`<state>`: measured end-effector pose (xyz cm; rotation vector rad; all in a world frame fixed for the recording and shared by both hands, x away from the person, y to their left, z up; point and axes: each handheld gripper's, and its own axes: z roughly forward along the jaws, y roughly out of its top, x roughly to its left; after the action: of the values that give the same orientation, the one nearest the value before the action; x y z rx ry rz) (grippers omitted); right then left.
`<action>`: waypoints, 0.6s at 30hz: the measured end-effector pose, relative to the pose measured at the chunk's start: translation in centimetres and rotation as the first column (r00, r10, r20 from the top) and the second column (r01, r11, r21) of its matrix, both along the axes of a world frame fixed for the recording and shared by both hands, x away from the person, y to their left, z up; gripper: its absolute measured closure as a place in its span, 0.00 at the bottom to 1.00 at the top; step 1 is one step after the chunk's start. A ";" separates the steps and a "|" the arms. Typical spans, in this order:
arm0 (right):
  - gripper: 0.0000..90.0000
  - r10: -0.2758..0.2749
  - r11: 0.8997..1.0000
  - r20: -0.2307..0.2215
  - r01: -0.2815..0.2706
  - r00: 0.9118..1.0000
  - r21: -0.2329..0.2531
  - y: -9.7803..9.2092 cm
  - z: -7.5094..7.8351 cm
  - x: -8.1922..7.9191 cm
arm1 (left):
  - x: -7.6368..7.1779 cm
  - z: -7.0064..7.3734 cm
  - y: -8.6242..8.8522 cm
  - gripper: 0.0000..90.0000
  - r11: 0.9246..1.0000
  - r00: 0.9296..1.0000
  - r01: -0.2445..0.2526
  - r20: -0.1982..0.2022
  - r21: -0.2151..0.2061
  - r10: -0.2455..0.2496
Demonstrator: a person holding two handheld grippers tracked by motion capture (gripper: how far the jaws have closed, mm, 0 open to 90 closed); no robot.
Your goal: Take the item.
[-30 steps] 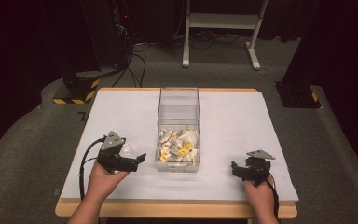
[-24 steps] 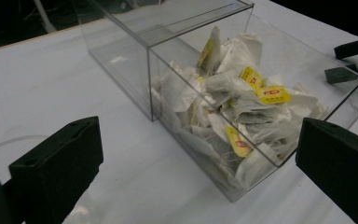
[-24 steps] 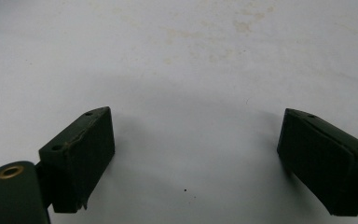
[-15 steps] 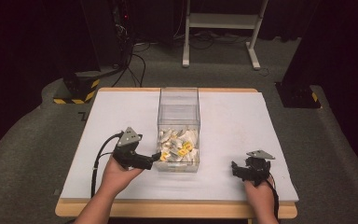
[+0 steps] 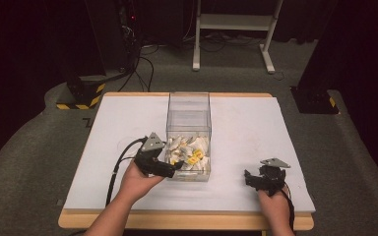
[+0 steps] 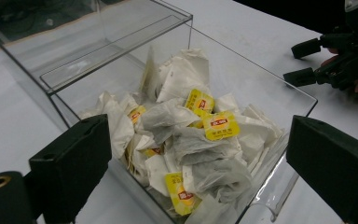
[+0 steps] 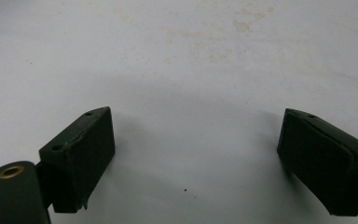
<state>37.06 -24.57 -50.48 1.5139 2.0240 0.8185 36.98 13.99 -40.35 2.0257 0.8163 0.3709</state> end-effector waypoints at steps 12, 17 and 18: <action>0.12 0.002 1.000 0.001 -0.002 1.000 0.000 0.0 0.0 0.0 | 1.7 -0.5 -1.5 0.18 0.999 0.997 0.025 -0.077 0.039 -0.022; 0.12 0.003 1.000 0.003 -0.003 1.000 -0.002 0.0 0.0 0.0 | 2.3 -0.8 -2.1 0.22 0.998 0.995 0.033 -0.100 0.061 -0.027; 0.12 0.003 1.000 0.003 -0.003 1.000 -0.002 0.0 0.0 0.0 | 2.4 -0.9 -2.2 0.24 0.997 0.994 0.034 -0.103 0.063 -0.028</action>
<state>37.06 -24.59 -50.49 1.5079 2.0249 0.8190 39.35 11.79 -41.22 2.1298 0.8441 0.2810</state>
